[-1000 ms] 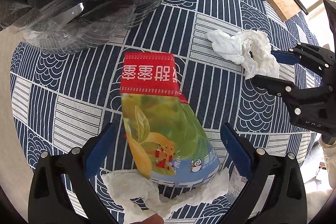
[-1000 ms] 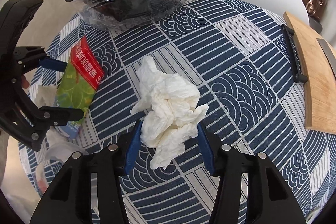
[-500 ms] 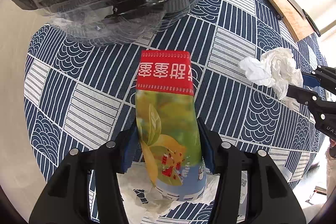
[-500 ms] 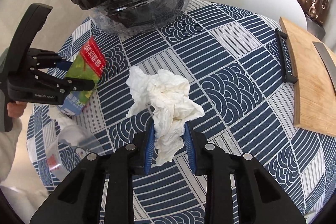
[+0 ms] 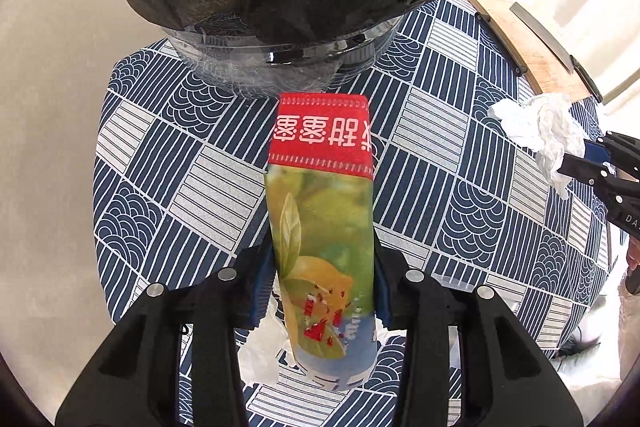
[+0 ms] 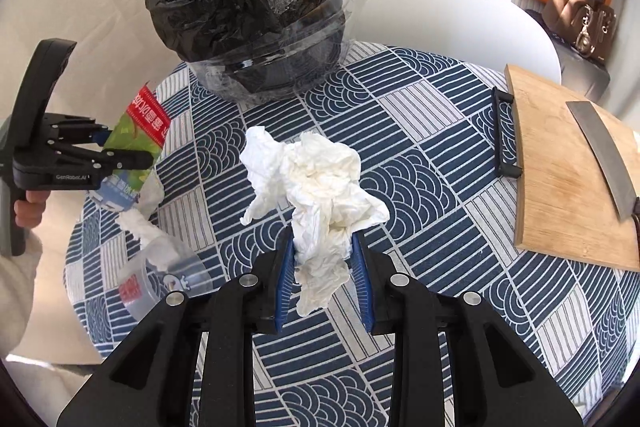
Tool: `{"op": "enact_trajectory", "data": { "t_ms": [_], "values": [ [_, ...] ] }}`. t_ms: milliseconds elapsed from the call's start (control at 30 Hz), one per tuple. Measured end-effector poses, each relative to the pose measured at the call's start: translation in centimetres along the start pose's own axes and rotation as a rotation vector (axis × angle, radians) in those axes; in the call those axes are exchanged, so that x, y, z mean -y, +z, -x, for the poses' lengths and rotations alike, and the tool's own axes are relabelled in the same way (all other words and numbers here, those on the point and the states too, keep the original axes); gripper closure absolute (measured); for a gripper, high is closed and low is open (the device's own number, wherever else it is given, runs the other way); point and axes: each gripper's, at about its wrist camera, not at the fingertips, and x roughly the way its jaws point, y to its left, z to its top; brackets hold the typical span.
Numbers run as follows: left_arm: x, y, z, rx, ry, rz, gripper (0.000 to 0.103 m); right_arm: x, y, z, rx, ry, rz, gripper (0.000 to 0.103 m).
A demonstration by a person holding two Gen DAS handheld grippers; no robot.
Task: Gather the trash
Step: 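Carry the snack bag and tissue over the trash bin and open both tools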
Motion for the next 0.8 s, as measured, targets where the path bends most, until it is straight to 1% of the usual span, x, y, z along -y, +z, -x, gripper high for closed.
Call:
{"op": "enact_trajectory", "data": {
  "t_ms": [333,600,700,800],
  "values": [
    [-1.5,-2.0,4.0,0.062,0.057,0.074,0.061,0.6,0.1,2.6,0.046,0.011,0.035,0.078],
    [-2.9,-2.9,7.3,0.112,0.101,0.119,0.061,1.5,1.8,5.7,0.131,0.012,0.053,0.078],
    [-3.4,-3.0,9.3,0.162,0.119,0.131,0.061,1.4,2.7,7.1,0.171,0.022,0.06,0.078],
    [-3.6,-3.0,11.2,0.214,0.143,0.117,0.061,1.0,3.8,8.5,0.215,0.02,0.082,0.078]
  ]
}}
